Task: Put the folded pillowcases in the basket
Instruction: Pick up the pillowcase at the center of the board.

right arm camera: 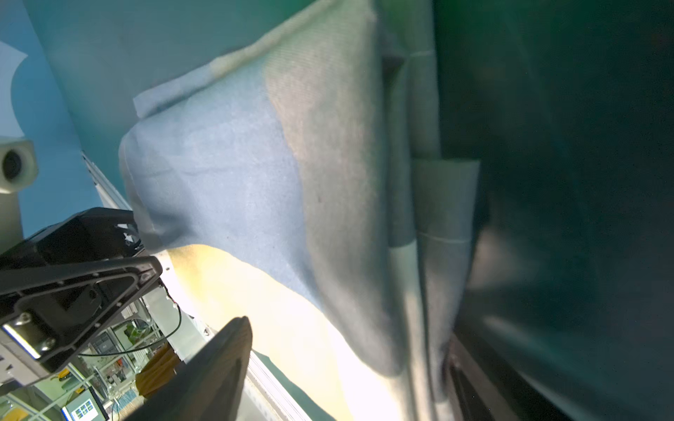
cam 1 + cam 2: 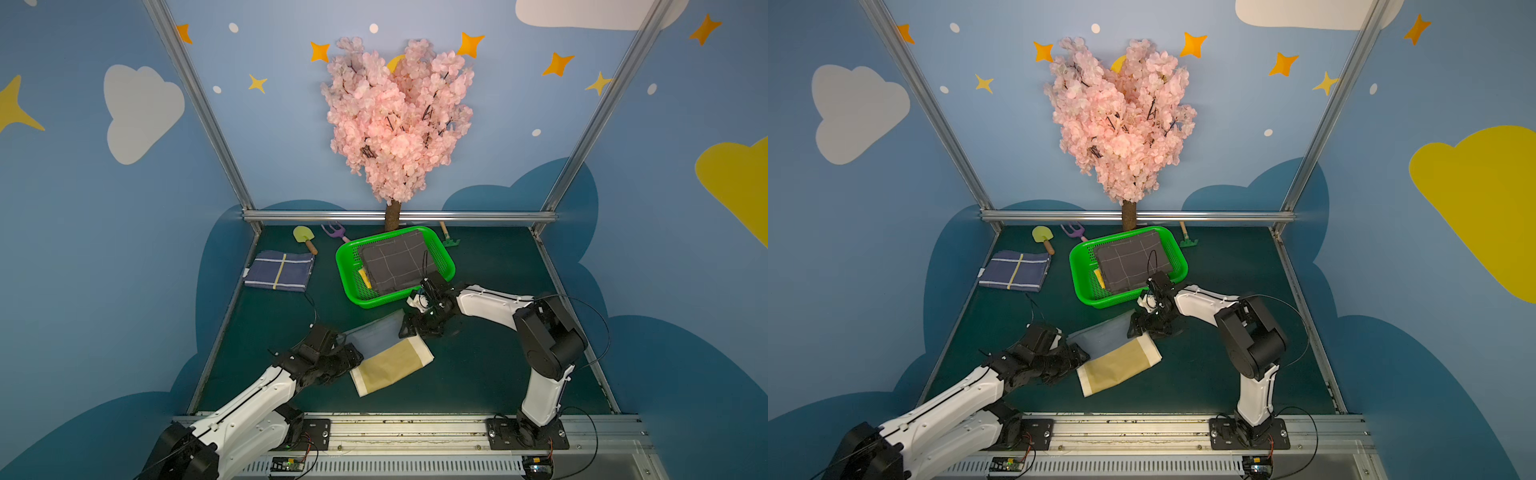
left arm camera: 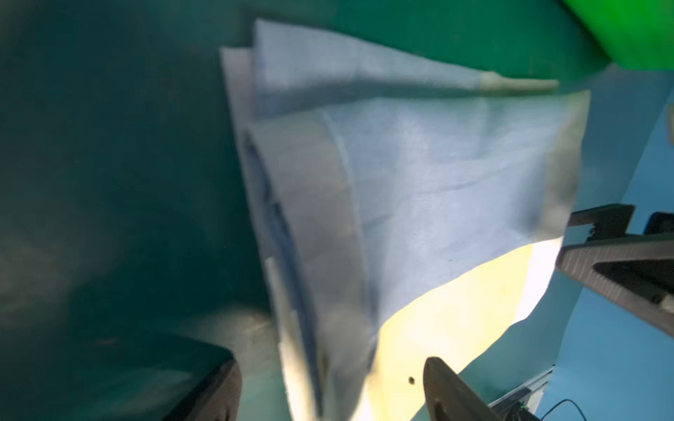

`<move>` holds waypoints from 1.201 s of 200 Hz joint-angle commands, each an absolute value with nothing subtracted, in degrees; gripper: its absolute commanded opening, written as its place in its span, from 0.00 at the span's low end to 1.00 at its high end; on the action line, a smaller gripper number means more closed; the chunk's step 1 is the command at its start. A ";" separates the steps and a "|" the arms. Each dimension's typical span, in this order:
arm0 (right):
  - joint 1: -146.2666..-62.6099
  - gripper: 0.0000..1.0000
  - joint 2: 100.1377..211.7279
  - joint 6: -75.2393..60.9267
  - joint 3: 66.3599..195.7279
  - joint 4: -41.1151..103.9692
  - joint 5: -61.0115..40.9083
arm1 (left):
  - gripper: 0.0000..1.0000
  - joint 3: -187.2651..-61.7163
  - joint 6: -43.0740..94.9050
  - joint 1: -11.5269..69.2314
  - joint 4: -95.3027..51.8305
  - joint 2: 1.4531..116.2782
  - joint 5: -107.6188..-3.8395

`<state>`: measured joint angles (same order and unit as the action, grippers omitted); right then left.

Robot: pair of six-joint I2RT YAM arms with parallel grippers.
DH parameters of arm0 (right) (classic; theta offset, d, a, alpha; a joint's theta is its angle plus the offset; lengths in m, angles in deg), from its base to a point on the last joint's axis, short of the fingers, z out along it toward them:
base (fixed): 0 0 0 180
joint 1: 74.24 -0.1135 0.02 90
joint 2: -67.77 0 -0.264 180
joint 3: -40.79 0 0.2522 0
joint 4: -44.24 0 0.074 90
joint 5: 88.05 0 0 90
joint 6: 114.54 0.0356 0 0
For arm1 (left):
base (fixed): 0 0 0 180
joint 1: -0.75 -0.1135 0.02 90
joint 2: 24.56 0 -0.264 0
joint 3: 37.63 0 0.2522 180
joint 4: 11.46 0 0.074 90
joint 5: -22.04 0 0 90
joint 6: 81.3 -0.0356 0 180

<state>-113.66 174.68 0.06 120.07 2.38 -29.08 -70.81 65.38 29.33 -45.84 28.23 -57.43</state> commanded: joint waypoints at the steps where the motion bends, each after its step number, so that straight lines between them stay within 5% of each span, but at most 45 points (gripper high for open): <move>1: -115.59 0.82 177.63 0.99 117.65 4.45 -29.72 | 0.82 -67.45 67.05 29.32 -45.70 29.81 -57.27; 59: -116.16 0.75 177.19 2.42 116.23 6.17 -30.11 | 0.84 -65.89 66.95 29.32 -40.90 36.78 -55.58; 78: -116.28 0.51 177.12 2.85 116.24 6.69 -30.80 | 0.78 -65.54 66.97 29.32 -39.95 37.32 -55.44; 88: -116.41 0.32 177.14 3.09 116.25 6.75 -30.74 | 0.62 -65.43 66.96 29.32 -39.90 37.02 -55.59; 109: -116.66 0.00 177.37 3.41 116.10 6.90 -30.51 | 0.11 -65.11 67.23 29.36 -40.28 35.96 -56.48; 116: -116.76 0.00 177.44 3.42 116.10 6.92 -30.54 | 0.03 -64.93 67.24 29.37 -40.29 35.56 -56.53; 240: -118.56 0.00 163.09 2.18 122.69 -3.16 -24.82 | 0.03 -73.21 65.71 29.41 -50.93 17.98 -57.45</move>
